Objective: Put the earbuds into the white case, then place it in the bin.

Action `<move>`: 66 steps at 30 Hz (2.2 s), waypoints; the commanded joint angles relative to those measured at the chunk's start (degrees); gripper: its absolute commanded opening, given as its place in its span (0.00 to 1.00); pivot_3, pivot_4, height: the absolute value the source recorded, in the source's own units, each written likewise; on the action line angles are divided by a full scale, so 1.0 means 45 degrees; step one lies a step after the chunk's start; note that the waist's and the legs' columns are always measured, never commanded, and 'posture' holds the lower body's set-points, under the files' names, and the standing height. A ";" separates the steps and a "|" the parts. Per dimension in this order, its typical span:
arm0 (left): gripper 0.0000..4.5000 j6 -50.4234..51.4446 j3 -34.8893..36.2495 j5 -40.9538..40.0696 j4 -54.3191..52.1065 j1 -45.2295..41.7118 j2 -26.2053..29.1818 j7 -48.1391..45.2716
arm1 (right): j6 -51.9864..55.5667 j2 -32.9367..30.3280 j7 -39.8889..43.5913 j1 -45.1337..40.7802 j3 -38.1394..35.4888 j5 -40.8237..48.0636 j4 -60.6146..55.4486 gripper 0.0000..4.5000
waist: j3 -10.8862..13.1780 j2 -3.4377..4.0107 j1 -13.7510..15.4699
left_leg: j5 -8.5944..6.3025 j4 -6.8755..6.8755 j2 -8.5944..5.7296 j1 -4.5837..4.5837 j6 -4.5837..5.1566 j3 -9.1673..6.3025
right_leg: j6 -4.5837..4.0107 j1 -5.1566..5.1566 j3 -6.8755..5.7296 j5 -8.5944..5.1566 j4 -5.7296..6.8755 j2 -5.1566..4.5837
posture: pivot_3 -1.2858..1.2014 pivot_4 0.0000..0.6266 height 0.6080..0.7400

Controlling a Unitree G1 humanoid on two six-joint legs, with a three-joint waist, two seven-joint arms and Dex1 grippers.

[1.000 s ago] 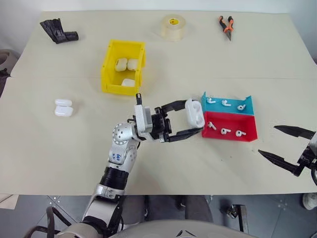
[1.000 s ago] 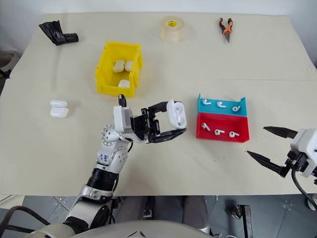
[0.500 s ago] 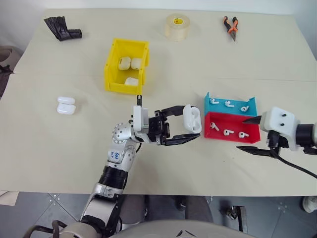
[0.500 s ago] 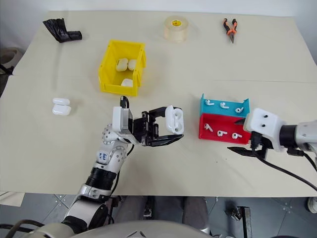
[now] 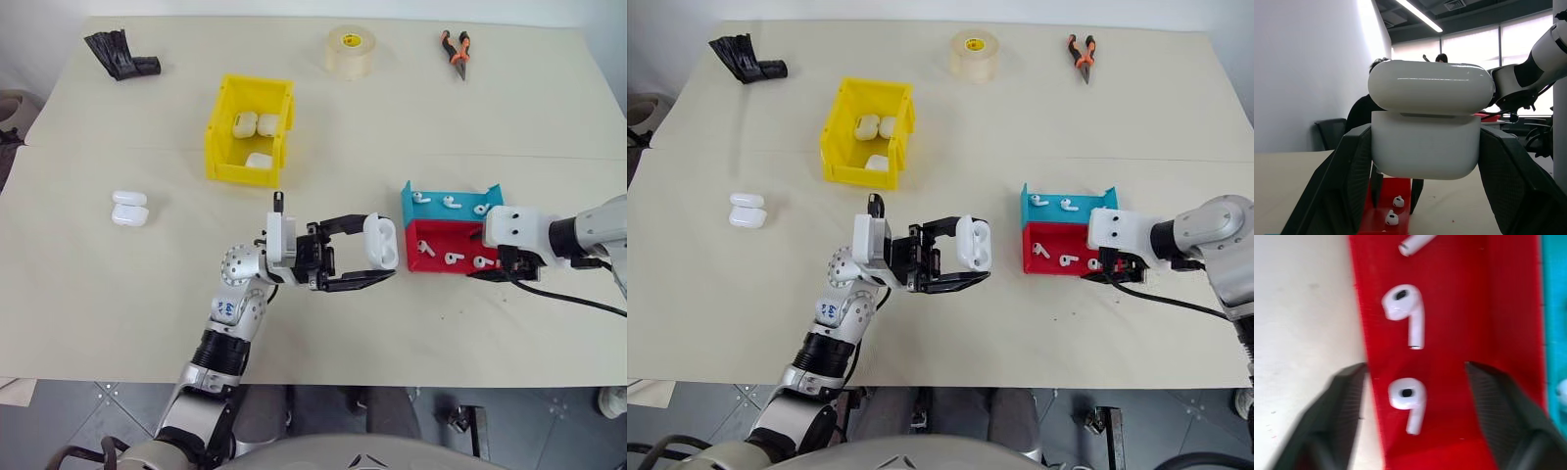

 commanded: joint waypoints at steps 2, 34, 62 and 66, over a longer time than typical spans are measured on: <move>0.62 0.0032 0.0011 -0.0122 -0.0704 0.0124 0.0030 0.0136 | -0.0200 -0.0077 0.0383 -0.0214 -0.0132 -0.0099 -0.0285 0.66 | 0.0000 0.0000 0.0007 | 0.0000 0.0000 -0.0001 0.0000 0.0000 -0.0001 | 0.0000 0.0000 0.0000 0.0000 0.0000 0.0000 | 0.52 0.24 1.00; 0.62 0.0319 -0.0036 -0.0191 -0.0716 0.0017 0.0021 0.0025 | -0.1404 -0.0430 0.1278 -0.0117 -0.0278 -0.0882 0.0291 0.30 | 0.0000 0.0000 0.0006 | 0.0000 0.0001 -0.0001 0.0000 0.0000 -0.0002 | 0.0000 0.0000 -0.0002 0.0000 0.0000 0.0000 | 0.52 0.24 1.00; 0.62 0.0936 0.0398 -0.0400 -0.0076 -0.0525 0.0256 -0.0298 | 0.2179 0.3093 -0.1467 0.2280 -0.6456 0.6731 -0.4826 0.12 | -0.0007 -0.0031 0.0019 | 0.0000 0.0012 0.0002 -0.0001 0.0000 -0.0034 | 0.0000 0.0010 -0.0018 0.0000 0.0006 0.0001 | 0.52 0.24 1.00; 0.62 0.1657 0.0414 -0.0551 -0.0119 -0.0641 0.0363 -0.0366 | 0.2845 0.5408 -0.3026 0.3156 -0.7091 0.9180 -0.6475 0.12 | -0.0006 -0.0028 0.0078 | 0.0000 0.0029 -0.0009 -0.0018 0.0000 -0.0063 | 0.0000 0.0018 -0.0042 0.0000 0.0012 -0.0006 | 0.52 0.24 1.00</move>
